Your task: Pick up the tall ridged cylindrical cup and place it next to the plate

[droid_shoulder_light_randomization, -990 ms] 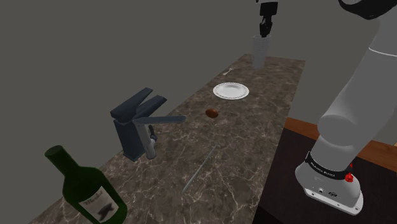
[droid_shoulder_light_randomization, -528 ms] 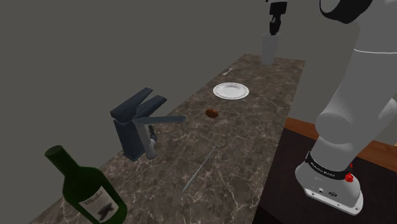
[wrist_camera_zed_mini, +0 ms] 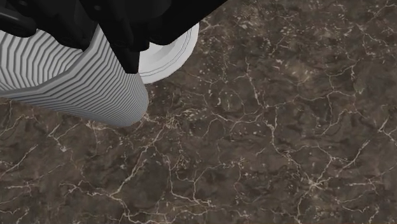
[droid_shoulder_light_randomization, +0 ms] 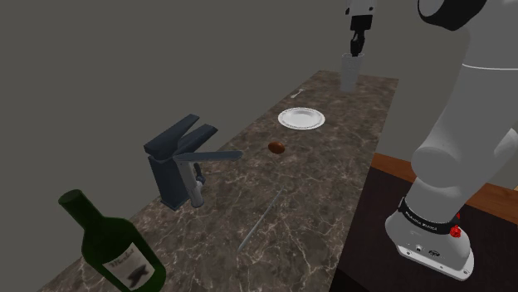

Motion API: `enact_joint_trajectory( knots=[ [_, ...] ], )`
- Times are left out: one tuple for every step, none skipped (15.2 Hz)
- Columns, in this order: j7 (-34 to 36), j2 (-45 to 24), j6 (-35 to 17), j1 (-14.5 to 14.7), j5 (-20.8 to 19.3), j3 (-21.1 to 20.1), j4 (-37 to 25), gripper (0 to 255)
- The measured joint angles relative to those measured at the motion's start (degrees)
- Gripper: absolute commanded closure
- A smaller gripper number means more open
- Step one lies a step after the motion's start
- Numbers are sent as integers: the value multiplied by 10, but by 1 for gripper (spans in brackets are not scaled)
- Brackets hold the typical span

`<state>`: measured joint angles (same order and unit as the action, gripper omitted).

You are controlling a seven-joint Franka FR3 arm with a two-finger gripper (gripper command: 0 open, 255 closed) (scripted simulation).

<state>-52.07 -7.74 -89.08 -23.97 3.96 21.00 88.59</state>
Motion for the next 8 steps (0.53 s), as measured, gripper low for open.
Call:
enact_joint_trajectory(
  knots=[
    [0,0,-8,1,0,0,8,255],
    [0,0,-16,1,0,0,17,255],
    [1,2,-23,1,-1,-1,25,255],
    [1,2,-31,2,-1,-1,33,255],
    [1,3,-39,2,-1,-1,42,255],
    [0,3,-47,2,-1,-1,50,255],
    [1,4,-55,3,-1,-2,59,255],
    [0,5,-65,3,-1,-1,69,255]
  ],
)
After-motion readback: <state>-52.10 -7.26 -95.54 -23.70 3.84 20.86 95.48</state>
